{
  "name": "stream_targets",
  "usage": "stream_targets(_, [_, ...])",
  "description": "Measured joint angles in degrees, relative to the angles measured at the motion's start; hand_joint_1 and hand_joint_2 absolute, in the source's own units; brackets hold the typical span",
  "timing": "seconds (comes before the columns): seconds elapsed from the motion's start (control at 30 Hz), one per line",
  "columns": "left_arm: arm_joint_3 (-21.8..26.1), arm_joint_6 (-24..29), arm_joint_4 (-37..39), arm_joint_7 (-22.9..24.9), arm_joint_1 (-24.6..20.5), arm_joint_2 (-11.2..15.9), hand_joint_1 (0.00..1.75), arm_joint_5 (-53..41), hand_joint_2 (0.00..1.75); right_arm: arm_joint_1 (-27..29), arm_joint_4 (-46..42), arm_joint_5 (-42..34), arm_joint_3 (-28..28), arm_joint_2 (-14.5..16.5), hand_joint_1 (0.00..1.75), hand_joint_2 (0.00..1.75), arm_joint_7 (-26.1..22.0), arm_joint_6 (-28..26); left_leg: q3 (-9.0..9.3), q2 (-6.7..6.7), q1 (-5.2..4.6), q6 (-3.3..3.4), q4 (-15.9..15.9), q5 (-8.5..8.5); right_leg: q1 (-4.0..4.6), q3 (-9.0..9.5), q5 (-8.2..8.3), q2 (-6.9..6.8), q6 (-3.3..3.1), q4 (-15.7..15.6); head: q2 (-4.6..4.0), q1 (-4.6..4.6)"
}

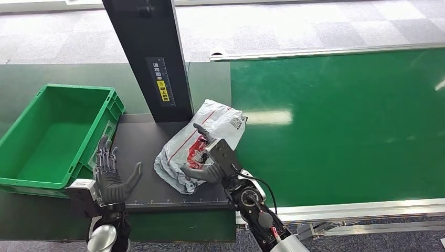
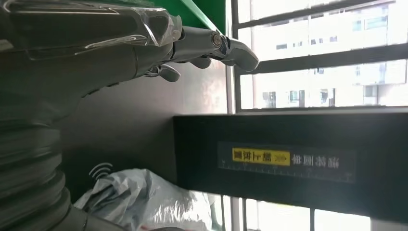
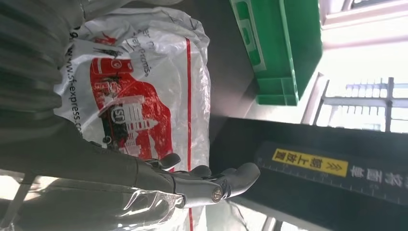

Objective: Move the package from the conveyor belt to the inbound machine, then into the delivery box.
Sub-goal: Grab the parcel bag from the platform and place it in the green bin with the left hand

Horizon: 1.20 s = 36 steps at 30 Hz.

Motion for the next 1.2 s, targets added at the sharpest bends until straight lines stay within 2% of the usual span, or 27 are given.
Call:
stream_targets(0.1, [-2.7, 1.1, 0.0, 1.6, -0.4, 0.1, 0.0, -7.6, 1.75, 1.1, -2.2, -0.3, -0.9, -0.3, 0.0, 1.75, -1.1, -2.8, -0.01, -0.01, -0.01, 0.0, 0.0, 0.0, -0.01, -0.01, 0.0, 0.0, 0.0, 0.0, 0.01, 0.01])
stream_targets(0.2, [-6.2, 5.5, 0.3, 3.5, -1.3, 0.2, 0.0, -18.0, 1.75, 3.1, -7.6, -0.1, -2.0, -1.0, 0.0, 1.75, -1.6, -6.2, -0.01, 0.01, -0.02, 0.0, 0.0, 0.0, -0.02, -0.01, 0.0, 0.0, 0.0, 0.0, 0.01, -0.01])
stream_targets(0.37, [-10.3, 11.2, 1.3, 6.3, -2.5, 0.4, 0.0, -29.4, 1.75, 7.5, -17.1, 1.1, -4.5, -2.7, 0.0, 1.75, -2.0, -10.9, -0.01, -0.01, -0.01, 0.0, 0.0, -0.01, -0.02, -0.03, 0.0, -0.01, 0.0, 0.0, 0.01, -0.01])
stream_targets(0.63, [-14.0, 14.0, 5.3, 10.3, -5.2, 0.9, 0.0, -40.5, 1.75, 13.6, -27.3, 1.5, -8.0, -5.3, 0.0, 1.75, -3.2, -12.6, 0.0, 0.0, -0.01, 0.02, 0.0, -0.02, -0.02, -0.02, 0.0, 0.0, 0.0, 0.0, 0.0, -0.01])
stream_targets(0.9, [-17.0, 16.7, 16.5, 16.3, -11.1, 1.0, 0.0, -52.8, 1.75, 18.4, -35.5, 2.3, -9.8, -6.7, 0.0, 1.75, -4.6, -12.8, 0.01, 0.02, -0.02, 0.02, 0.0, -0.02, -0.02, 0.01, 0.01, -0.01, 0.0, 0.0, 0.01, 0.0])
stream_targets(1.07, [-18.1, 17.5, 24.5, 20.4, -15.5, 0.9, 0.0, -56.9, 1.75, 18.8, -37.6, 3.1, -10.0, -6.8, 0.0, 1.75, -5.1, -12.0, 0.02, 0.02, -0.01, 0.01, 0.0, -0.01, -0.02, 0.02, 0.01, -0.01, 0.0, 0.0, 0.01, -0.01])
stream_targets(1.2, [-18.3, 17.8, 31.1, 21.8, -18.8, 0.4, 0.0, -58.4, 1.75, 18.7, -37.7, 3.1, -10.0, -6.8, 0.0, 1.75, -5.1, -11.8, 0.03, 0.01, -0.01, 0.01, 0.0, -0.01, -0.02, 0.05, 0.01, -0.01, 0.0, 0.0, 0.01, 0.0])
